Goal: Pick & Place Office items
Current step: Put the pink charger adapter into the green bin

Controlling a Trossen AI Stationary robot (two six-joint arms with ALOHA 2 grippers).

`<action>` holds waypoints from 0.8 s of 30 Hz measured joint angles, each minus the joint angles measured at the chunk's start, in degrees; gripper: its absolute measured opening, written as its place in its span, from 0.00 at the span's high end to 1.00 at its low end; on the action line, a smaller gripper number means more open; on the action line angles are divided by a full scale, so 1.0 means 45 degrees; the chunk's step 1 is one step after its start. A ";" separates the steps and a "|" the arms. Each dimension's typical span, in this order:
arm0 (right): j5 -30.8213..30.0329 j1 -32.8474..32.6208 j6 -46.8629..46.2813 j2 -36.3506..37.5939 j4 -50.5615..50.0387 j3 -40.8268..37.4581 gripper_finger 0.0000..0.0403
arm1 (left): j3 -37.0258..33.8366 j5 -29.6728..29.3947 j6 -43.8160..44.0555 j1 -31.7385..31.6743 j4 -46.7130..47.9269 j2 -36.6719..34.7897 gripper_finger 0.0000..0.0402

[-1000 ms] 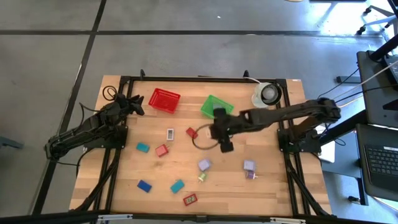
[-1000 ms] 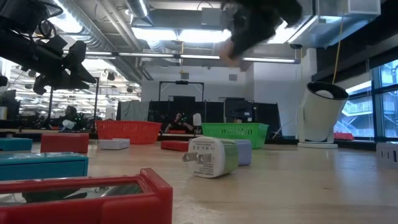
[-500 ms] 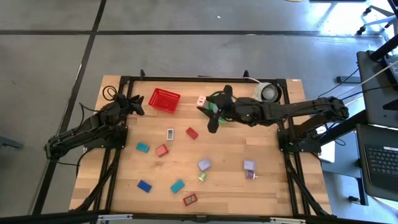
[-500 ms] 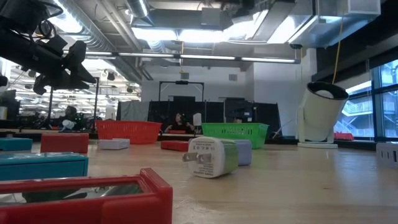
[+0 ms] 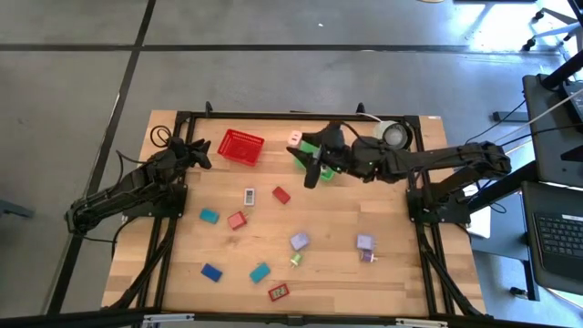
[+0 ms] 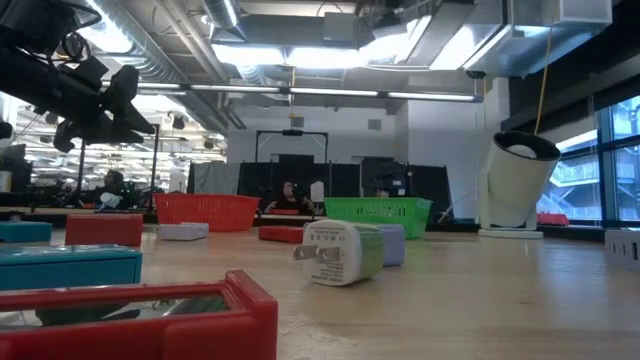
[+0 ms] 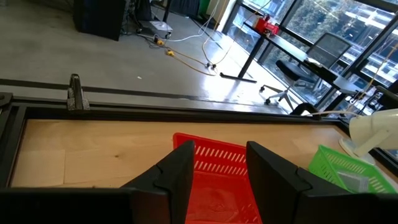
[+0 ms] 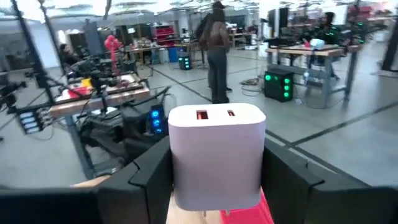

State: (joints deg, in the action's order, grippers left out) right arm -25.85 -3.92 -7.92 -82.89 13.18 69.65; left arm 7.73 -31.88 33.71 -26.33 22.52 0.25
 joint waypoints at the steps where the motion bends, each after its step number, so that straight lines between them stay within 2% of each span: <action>1: 0.0013 0.0172 -0.0156 0.0000 -0.0085 0.0000 0.51 | 0.0003 0.0000 0.0000 -0.0001 0.0000 0.0000 0.65; 9: 0.1608 0.2199 -0.1849 0.0000 -0.2091 0.0000 0.51 | 0.0003 0.0000 0.0000 -0.0001 0.0000 0.0000 0.65; 19: 0.1277 0.3879 -0.4027 -0.0200 -0.6762 0.0000 0.51 | 0.0001 0.0000 0.0000 0.0000 0.0000 0.0000 0.65; 24: 0.1130 0.4118 -0.4750 -0.0890 -0.7138 0.0000 0.51 | 0.0003 -0.0003 0.0000 -0.0004 0.0000 0.0000 0.65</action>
State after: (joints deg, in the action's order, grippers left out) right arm -20.76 14.61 -29.30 -86.90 -18.94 69.65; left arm 7.75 -31.89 33.71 -26.35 22.52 0.25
